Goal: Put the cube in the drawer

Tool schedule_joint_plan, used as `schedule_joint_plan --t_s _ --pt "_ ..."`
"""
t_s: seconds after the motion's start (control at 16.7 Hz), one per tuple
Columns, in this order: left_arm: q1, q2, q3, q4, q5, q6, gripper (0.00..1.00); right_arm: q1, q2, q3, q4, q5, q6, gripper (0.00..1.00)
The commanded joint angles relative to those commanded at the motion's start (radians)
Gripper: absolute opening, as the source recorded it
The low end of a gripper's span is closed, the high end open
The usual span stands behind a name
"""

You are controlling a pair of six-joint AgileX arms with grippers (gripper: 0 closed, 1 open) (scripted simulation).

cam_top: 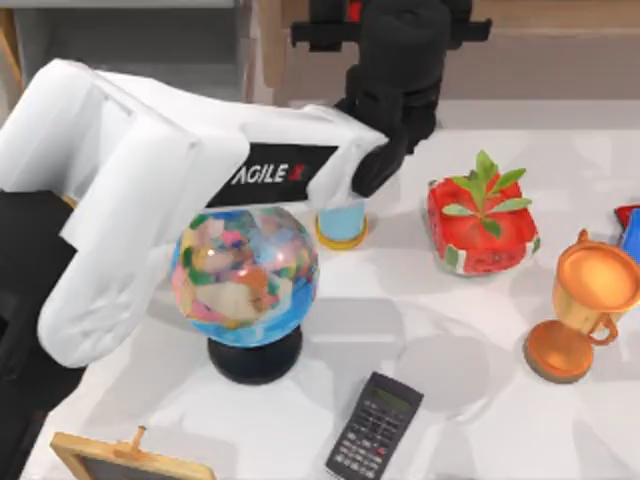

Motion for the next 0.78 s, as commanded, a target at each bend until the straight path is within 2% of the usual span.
schedule_joint_plan --t_s 0.24,0.42,0.78 --pt "0.002 0.001 0.007 -0.004 0.003 0.005 0.00 0.000 0.000 0.000 0.000 0.000 0.000 1.00" --pt "-0.043 -0.033 0.038 -0.054 0.032 0.042 0.00 0.000 0.000 0.000 0.000 0.000 0.000 1.00" --pt "-0.143 -0.188 0.208 -0.336 0.149 0.191 0.00 0.000 0.000 0.000 0.000 0.000 0.000 1.00"
